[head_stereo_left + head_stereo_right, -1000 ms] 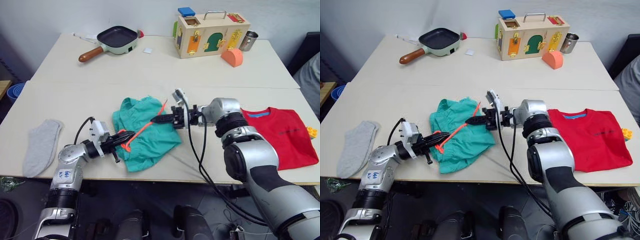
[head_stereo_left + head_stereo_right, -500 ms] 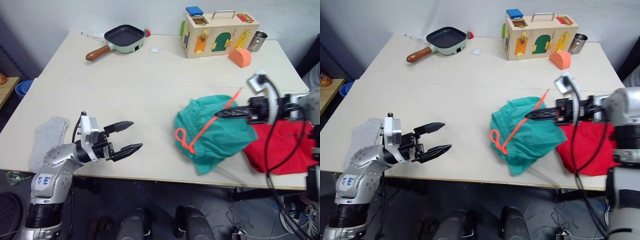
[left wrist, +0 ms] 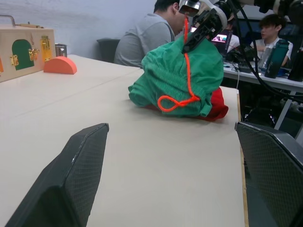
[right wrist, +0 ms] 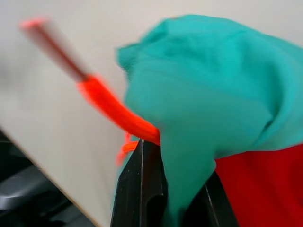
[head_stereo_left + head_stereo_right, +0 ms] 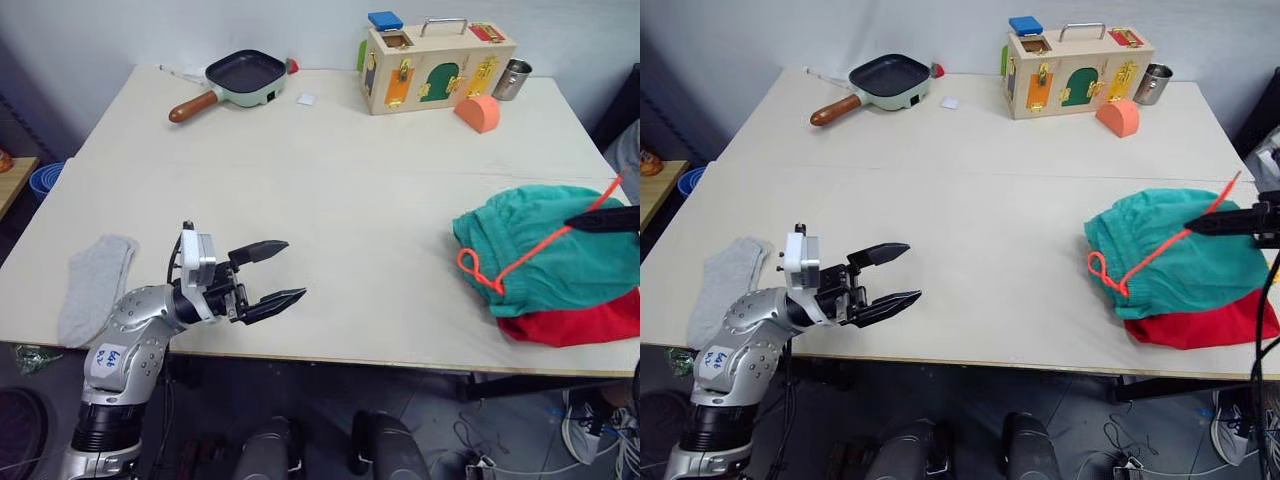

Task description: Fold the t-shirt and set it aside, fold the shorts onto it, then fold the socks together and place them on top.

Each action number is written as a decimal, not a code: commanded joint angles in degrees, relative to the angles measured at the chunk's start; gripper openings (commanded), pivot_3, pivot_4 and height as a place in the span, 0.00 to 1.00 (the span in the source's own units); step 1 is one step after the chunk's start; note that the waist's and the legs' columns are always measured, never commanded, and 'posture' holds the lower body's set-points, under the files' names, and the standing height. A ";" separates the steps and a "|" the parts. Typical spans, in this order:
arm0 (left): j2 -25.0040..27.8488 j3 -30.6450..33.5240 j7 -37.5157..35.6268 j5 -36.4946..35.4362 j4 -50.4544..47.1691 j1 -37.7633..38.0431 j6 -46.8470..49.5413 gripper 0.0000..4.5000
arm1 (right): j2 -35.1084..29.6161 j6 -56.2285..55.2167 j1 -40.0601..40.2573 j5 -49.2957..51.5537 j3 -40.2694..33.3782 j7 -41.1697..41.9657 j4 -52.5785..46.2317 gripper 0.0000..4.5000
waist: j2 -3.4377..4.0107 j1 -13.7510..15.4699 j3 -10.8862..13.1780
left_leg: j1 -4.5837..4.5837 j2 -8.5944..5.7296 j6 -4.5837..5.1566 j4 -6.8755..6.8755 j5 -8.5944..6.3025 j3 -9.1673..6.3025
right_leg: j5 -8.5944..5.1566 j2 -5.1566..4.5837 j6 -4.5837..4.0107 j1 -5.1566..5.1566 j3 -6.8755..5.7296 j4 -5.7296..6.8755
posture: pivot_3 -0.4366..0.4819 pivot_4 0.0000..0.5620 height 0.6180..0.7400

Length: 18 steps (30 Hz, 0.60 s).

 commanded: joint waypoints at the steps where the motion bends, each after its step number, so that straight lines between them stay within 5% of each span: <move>1: 0.88 0.62 -0.48 -0.23 -0.46 -1.09 -0.49 1.00 | 1.23 -7.55 -2.45 -4.56 -1.81 -4.57 8.44 0.00 | 0.00 -0.02 0.00 | 0.00 0.01 -0.02 -0.01 0.01 0.00 | -0.01 0.01 -0.01 -0.01 0.00 0.00 | 0.48 0.27 1.00; 13: 2.91 0.68 -0.28 0.16 -1.24 -1.15 -0.10 1.00 | 11.07 -20.99 6.45 -7.52 -11.72 -26.74 15.82 0.00 | 0.00 -0.05 0.00 | 0.01 0.01 0.04 0.06 0.17 0.04 | 0.00 0.05 0.00 0.02 0.03 0.12 | 0.48 0.27 1.00; 18: 3.44 0.43 -0.51 0.20 -0.99 -1.15 -0.32 1.00 | 11.20 -27.46 7.57 -8.78 -13.48 -26.54 14.59 0.00 | 0.00 -0.05 0.00 | 0.02 0.01 0.05 0.07 0.18 0.04 | 0.00 0.05 0.00 0.05 0.03 0.14 | 0.48 0.27 1.00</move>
